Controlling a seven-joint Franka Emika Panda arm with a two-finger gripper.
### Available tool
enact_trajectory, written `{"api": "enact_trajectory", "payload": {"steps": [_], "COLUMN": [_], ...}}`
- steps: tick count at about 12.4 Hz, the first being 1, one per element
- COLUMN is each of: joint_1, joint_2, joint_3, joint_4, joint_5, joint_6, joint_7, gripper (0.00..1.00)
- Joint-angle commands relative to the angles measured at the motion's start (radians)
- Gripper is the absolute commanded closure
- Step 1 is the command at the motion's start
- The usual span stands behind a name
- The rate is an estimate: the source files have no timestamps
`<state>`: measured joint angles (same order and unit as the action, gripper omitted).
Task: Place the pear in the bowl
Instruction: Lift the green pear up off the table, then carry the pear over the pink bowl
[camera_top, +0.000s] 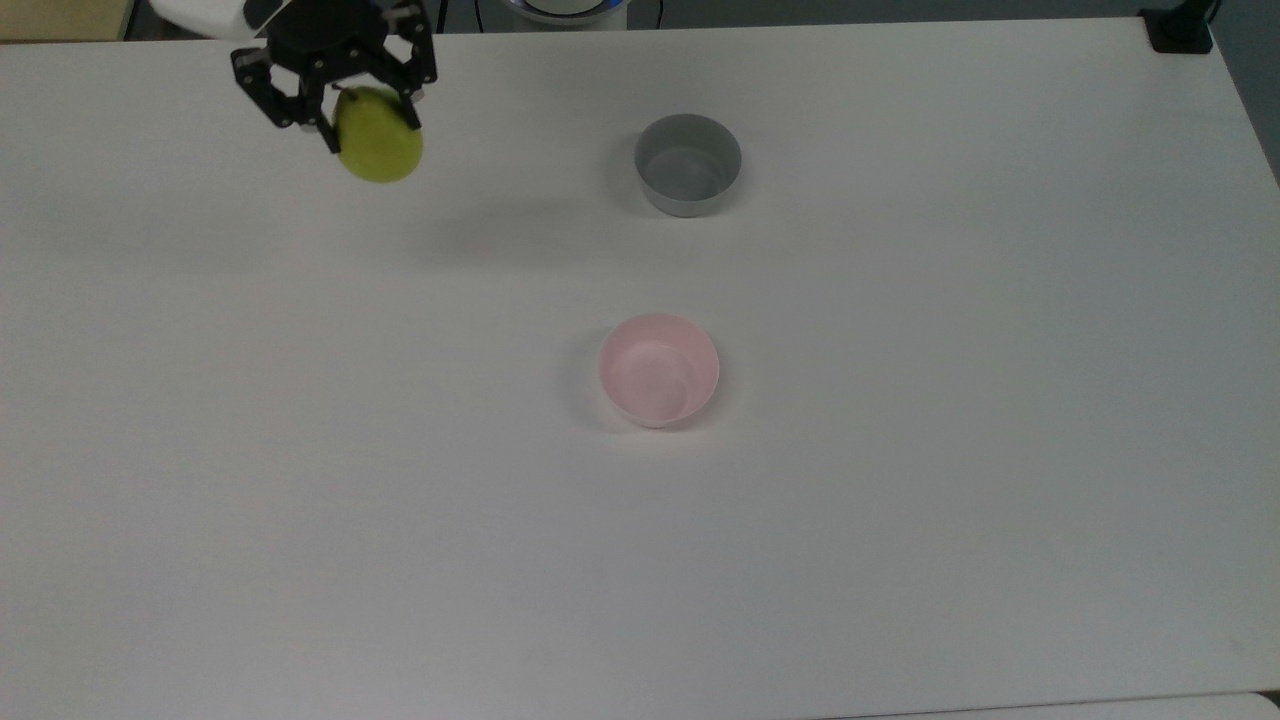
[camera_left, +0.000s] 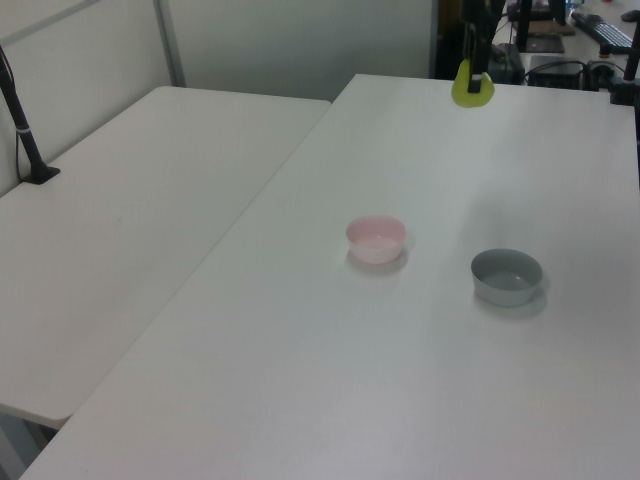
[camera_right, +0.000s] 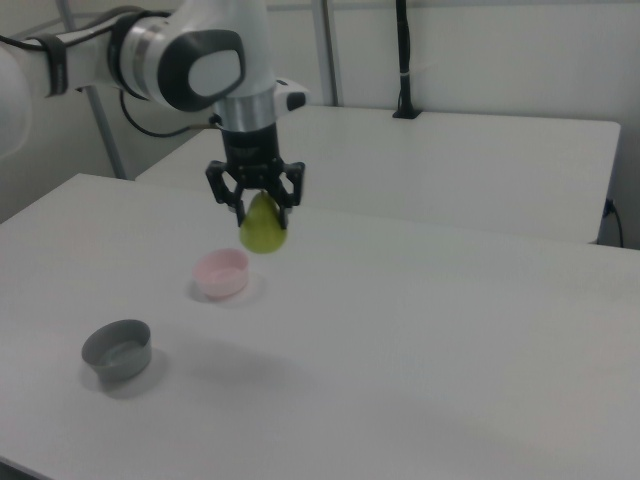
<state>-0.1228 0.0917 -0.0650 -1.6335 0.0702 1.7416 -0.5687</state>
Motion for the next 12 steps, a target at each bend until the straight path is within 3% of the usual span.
{"api": "enact_trajectory", "payload": {"steps": [1,4,12], "joint_1": [0.099,0.175,0.264], "joint_2": [-0.040,-0.038,0.049], "joint_3": [-0.021,-0.042,-0.025], "joint_4": [-0.017,-0.016,0.038], "joint_5": [-0.009,-0.007,0.000], "joint_6": [-0.033,-0.033,0.090], "joint_7": [0.126,0.179,0.315], "gripper": [0.98,0.98,0.99]}}
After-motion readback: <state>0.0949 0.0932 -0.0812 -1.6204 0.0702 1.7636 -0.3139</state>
